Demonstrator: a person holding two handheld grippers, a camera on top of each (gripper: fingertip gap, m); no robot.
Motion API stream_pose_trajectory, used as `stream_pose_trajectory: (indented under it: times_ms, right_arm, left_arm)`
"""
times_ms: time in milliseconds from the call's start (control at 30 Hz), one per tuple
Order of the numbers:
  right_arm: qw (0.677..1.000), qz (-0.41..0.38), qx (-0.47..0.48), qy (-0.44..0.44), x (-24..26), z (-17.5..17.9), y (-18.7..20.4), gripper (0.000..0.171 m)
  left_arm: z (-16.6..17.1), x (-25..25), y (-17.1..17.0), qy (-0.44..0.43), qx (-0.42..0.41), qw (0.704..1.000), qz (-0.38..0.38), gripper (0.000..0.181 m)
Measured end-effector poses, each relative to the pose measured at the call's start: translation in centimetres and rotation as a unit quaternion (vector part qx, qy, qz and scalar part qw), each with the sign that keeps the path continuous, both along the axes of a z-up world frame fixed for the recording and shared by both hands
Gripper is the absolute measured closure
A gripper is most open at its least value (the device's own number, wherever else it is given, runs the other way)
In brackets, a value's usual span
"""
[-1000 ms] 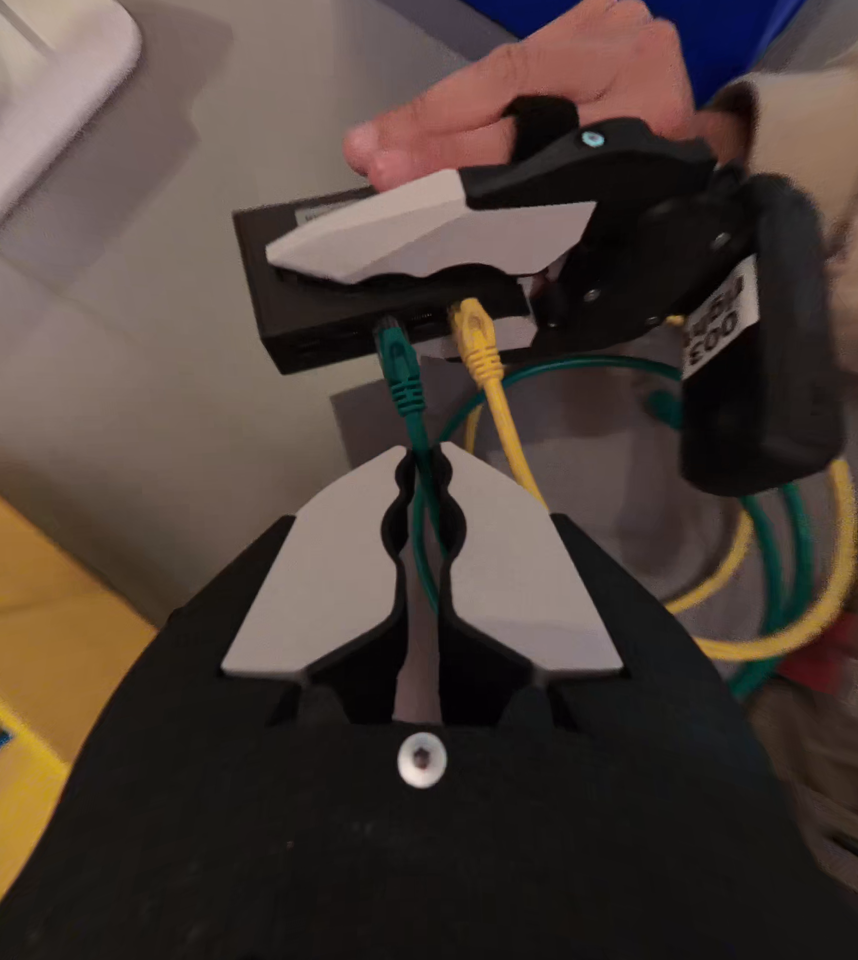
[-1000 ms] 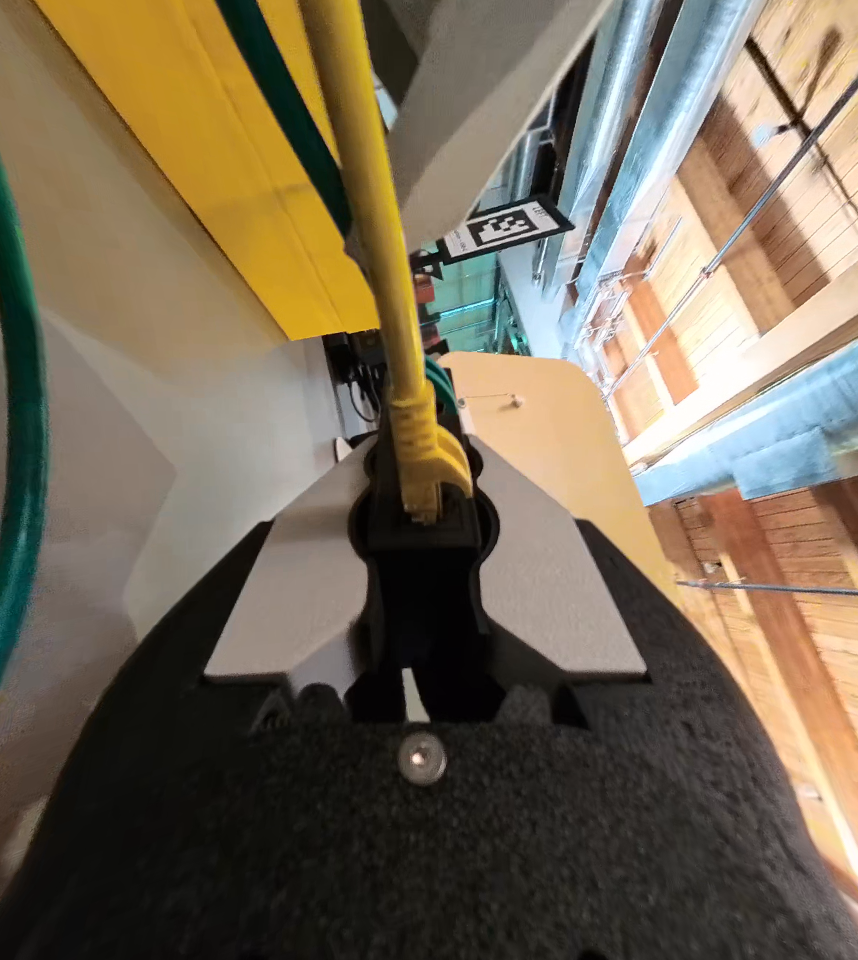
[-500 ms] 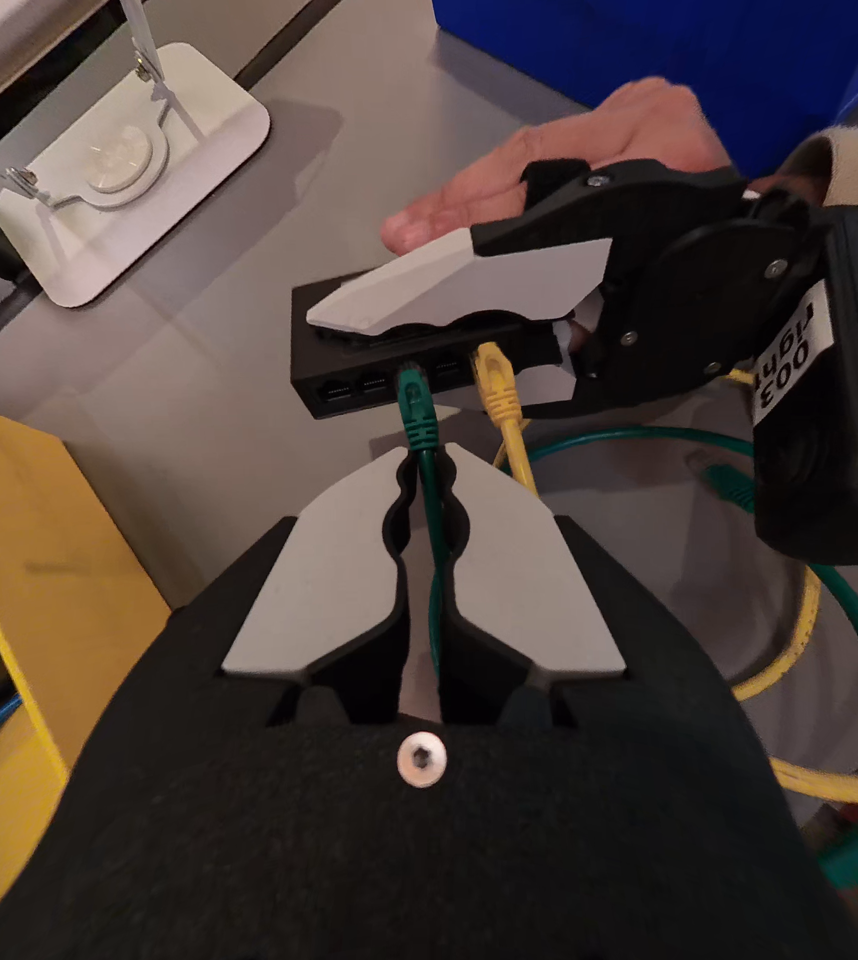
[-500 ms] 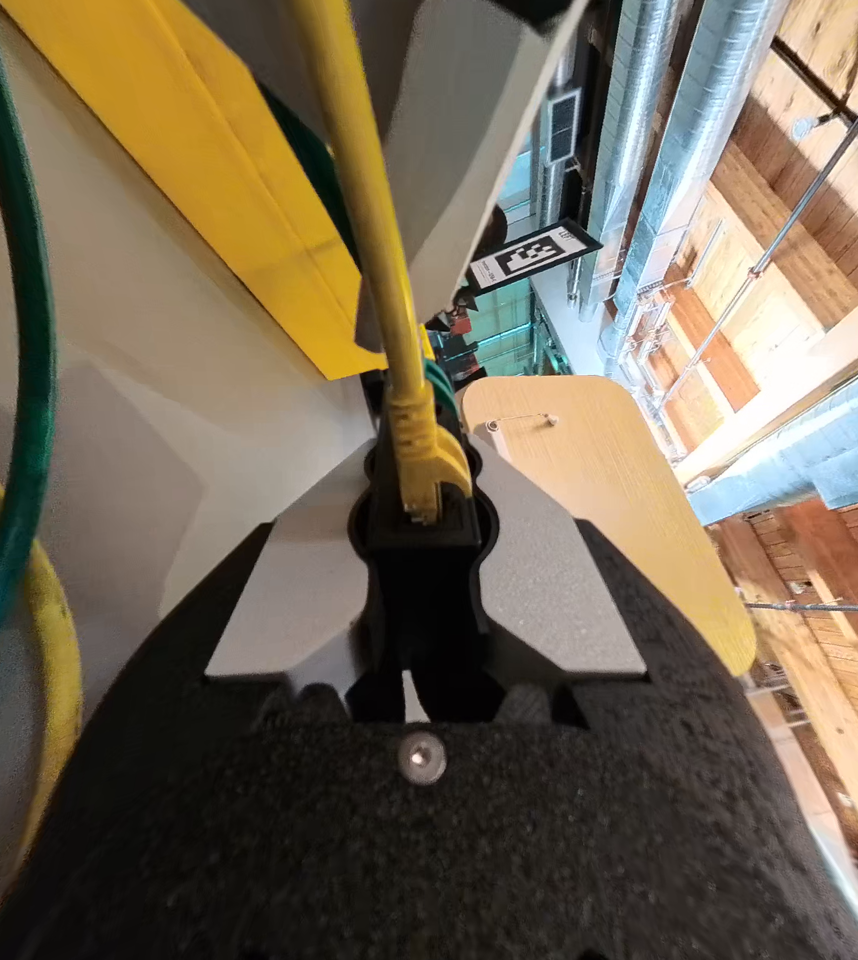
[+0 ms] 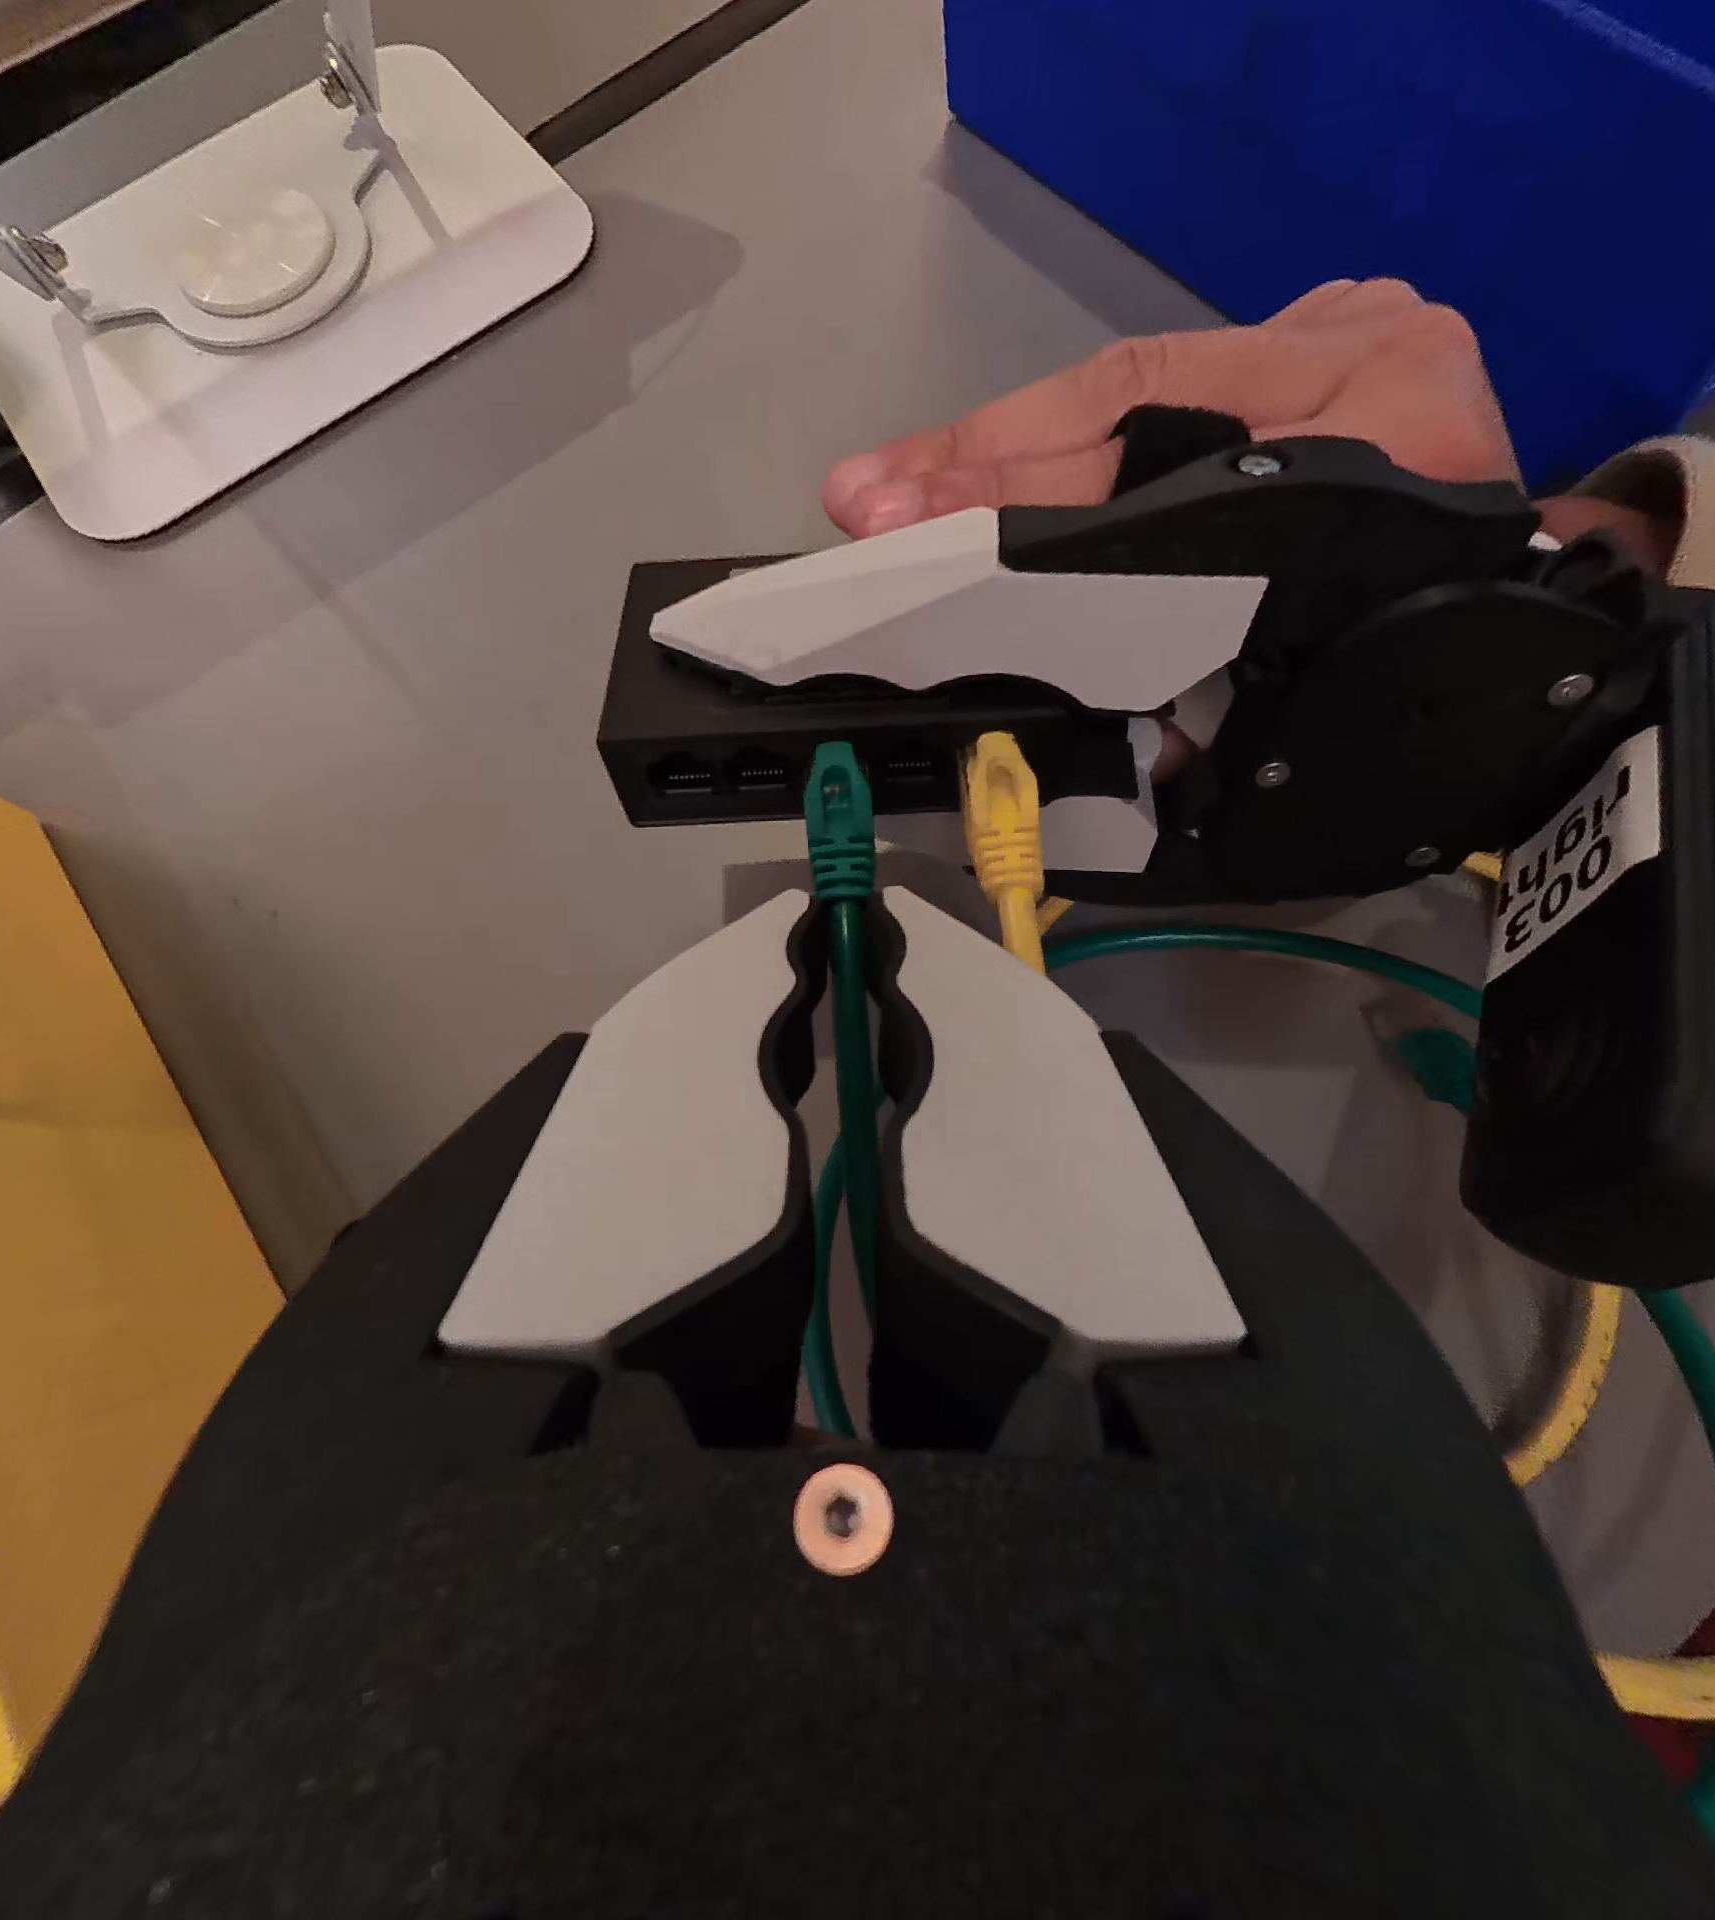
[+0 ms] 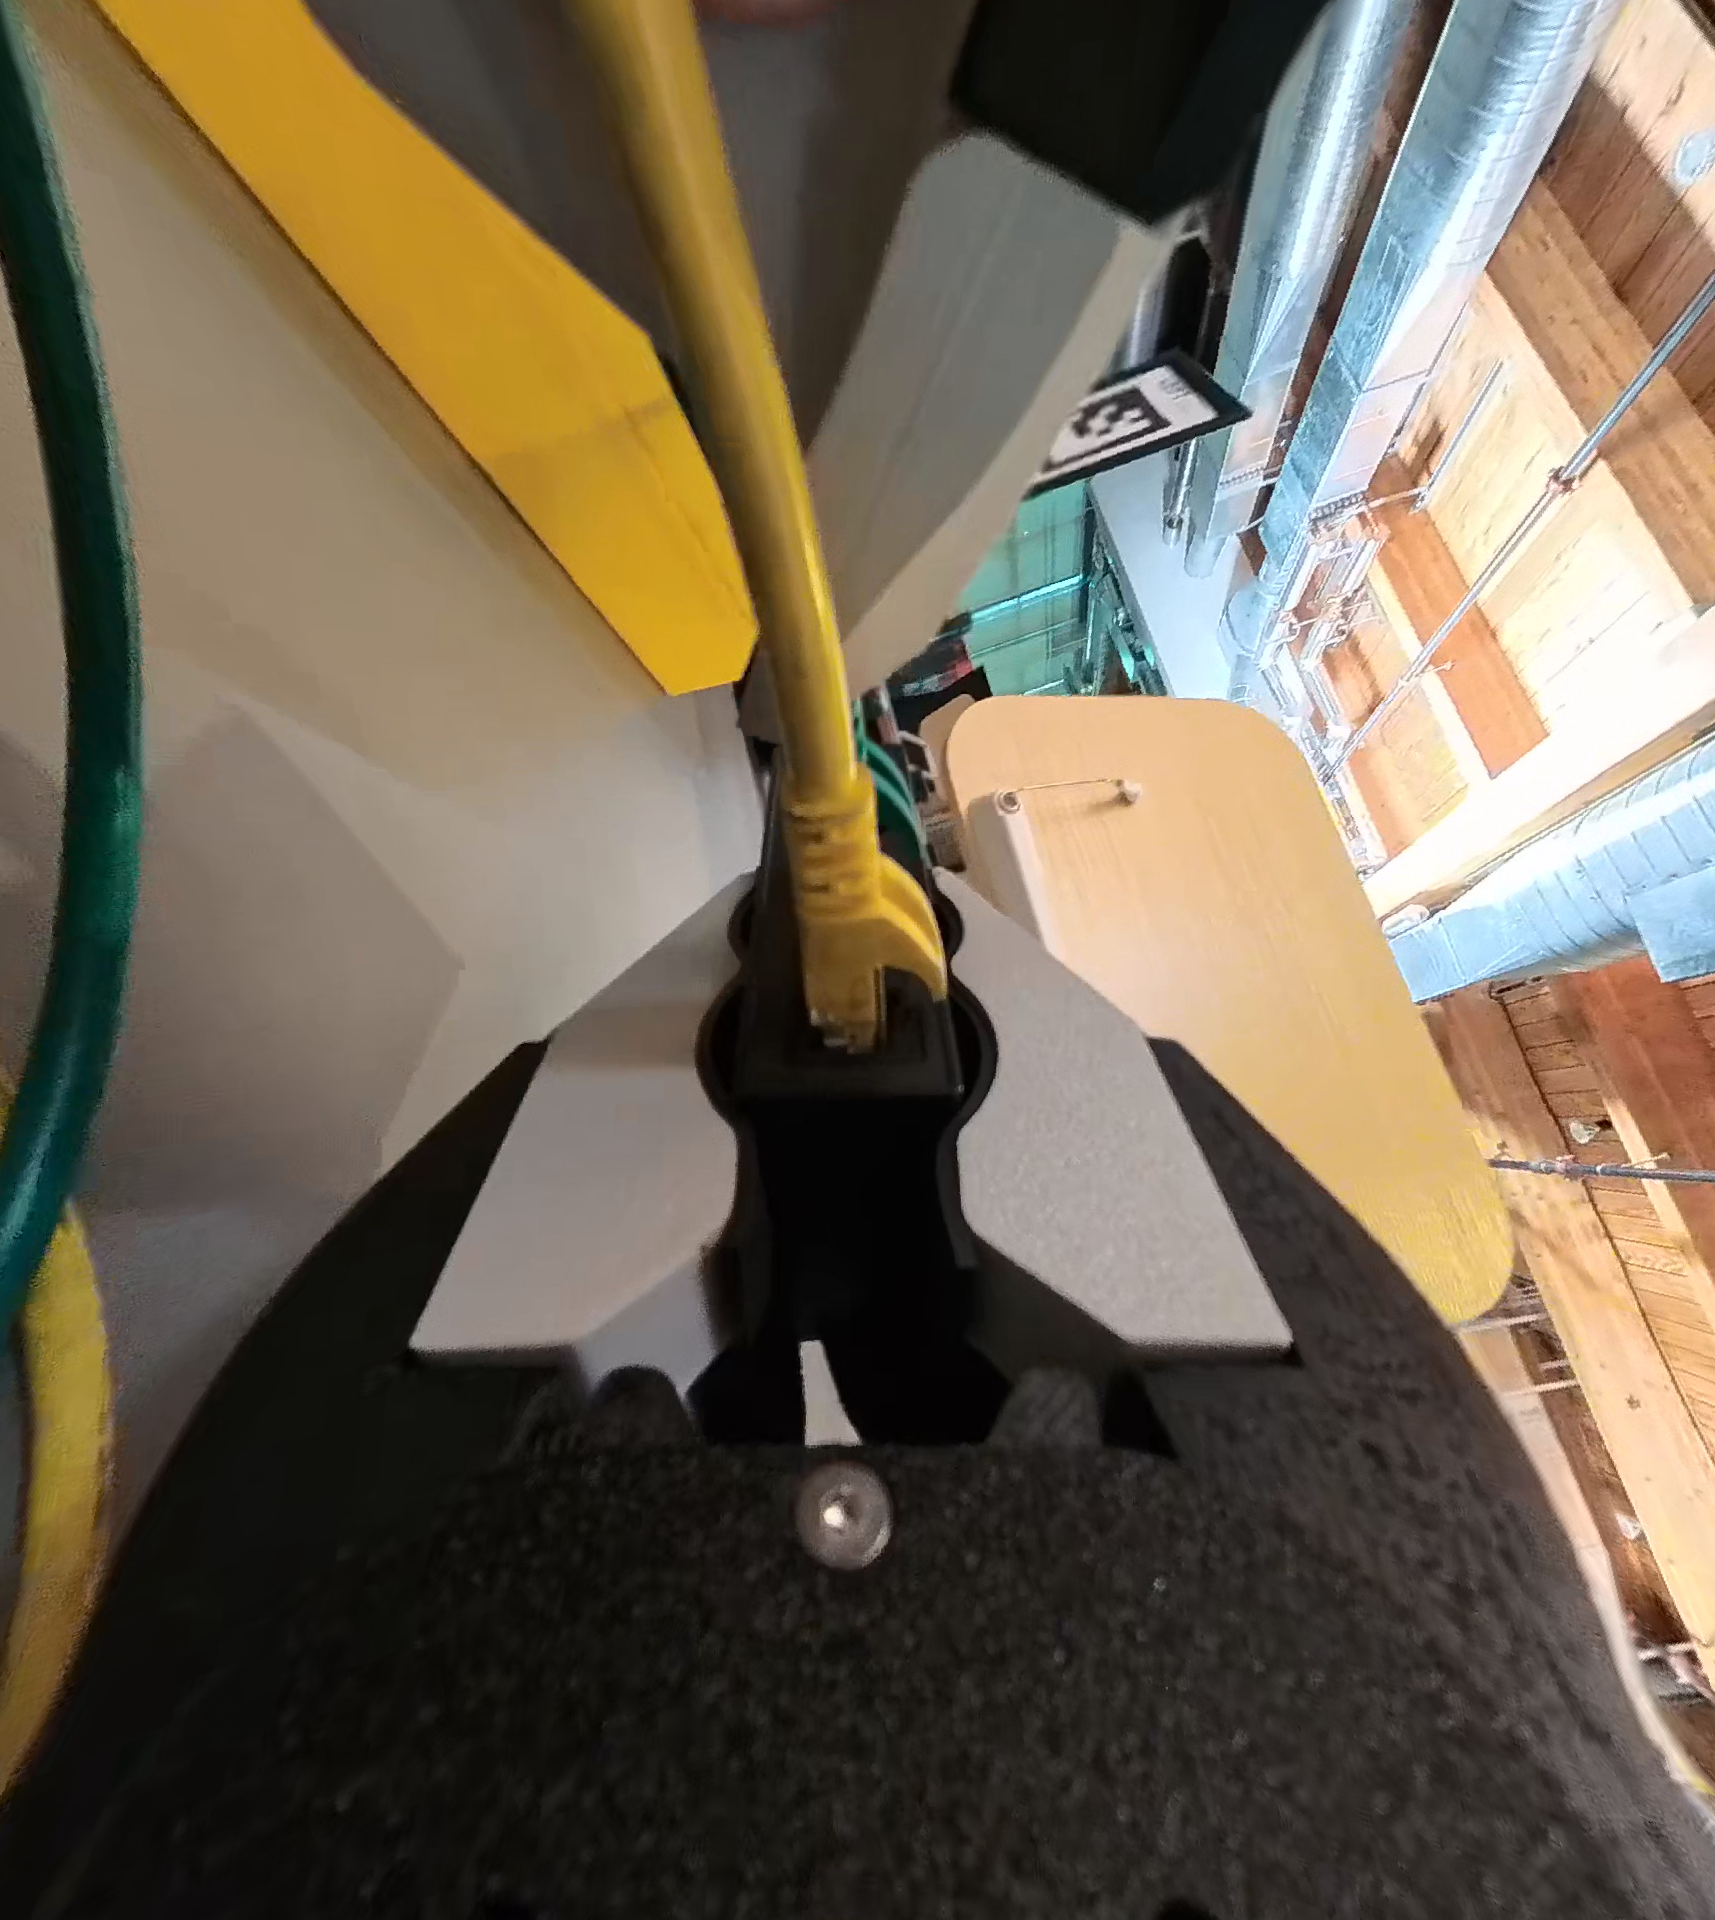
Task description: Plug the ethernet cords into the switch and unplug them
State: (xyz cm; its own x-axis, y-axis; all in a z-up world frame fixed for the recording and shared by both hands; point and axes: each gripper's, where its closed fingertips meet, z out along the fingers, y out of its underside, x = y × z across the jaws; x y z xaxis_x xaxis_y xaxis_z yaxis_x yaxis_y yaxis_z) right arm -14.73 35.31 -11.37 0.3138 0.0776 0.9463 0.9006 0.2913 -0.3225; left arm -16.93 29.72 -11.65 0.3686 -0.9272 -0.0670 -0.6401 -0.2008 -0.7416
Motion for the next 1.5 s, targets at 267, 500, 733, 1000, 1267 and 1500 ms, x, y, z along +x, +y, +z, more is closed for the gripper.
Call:
stream_pose_trajectory:
  times_ms: [267, 500, 733, 1000, 1267, 1500]
  right_arm:
    - [0.992, -0.072, -0.087, 0.055, 2.4, -2.1, 0.8, 0.126]
    - [0.918, -0.131, -0.254, 0.276, 5.2, 0.2, -3.7, 0.129]
    - [0.828, -0.087, -0.318, 0.454, 1.8, 3.1, -12.6, 0.127]
    - [0.772, -0.087, -0.316, 0.545, -2.1, -1.9, -21.7, 0.127]
    - [0.767, -0.074, -0.296, 0.565, -0.3, -0.9, -23.5, 0.121]
    - [0.751, -0.067, -0.334, 0.565, -1.1, -2.4, -22.8, 0.120]
  left_arm:
    - [-1.7, -1.1, 3.5, 0.006, -0.009, 0.998, 0.064, 0.176]
    - [-3.9, -0.2, 5.3, -0.039, -0.073, 0.989, 0.126, 0.176]
    - [-7.1, 2.9, 6.4, -0.099, -0.138, 0.962, 0.215, 0.176]
    - [-1.8, 1.2, 4.0, -0.160, -0.106, 0.967, 0.165, 0.156]
    - [2.2, -18.0, 2.7, -0.172, -0.082, 0.954, 0.230, 0.150]
    - [-2.9, -31.6, 9.7, -0.280, -0.239, 0.827, 0.424, 0.114]
